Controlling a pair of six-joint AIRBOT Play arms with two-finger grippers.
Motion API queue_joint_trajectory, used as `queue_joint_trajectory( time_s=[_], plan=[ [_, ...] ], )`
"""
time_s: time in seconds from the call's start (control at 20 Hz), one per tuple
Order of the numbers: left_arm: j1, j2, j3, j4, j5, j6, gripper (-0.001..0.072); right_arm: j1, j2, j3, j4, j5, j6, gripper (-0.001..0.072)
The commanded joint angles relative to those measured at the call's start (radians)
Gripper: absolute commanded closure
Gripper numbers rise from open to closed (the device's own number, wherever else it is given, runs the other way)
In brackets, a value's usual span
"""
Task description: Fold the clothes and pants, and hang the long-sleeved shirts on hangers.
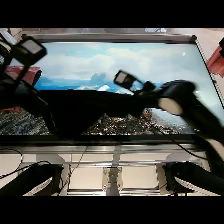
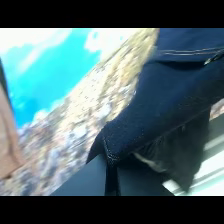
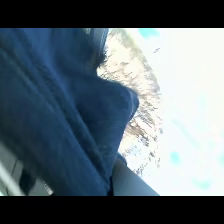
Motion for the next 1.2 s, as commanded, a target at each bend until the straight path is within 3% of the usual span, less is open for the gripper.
queue_joint_trajectory(
  time_s=[0.0,0.25,0.6,0.7,0.85,1.15],
  plan=[
    [0.009,0.082,0.000,-0.092,-0.008,-0.069,0.0684,-0.012,0.165,0.086,0.063,0.174,0.001,0.0703],
    [0.009,0.120,0.000,-0.271,-0.008,-0.179,0.0683,-0.012,0.203,0.187,0.167,0.413,0.006,0.0704],
    [0.009,0.111,0.000,-0.403,0.080,-0.258,0.0684,-0.012,0.199,0.335,0.192,0.455,0.006,0.0706],
    [0.015,0.084,0.000,-0.368,0.078,-0.266,0.0684,-0.012,0.175,0.335,0.179,0.487,0.006,0.0706],
    [0.059,0.002,-0.001,-0.325,0.070,-0.256,0.0684,-0.014,0.098,0.335,0.148,0.483,-0.006,0.0706],
    [0.266,-0.243,-0.021,-0.321,0.137,-0.115,0.0684,-0.240,-0.130,0.334,0.153,0.394,-0.054,0.0705]
  ],
)
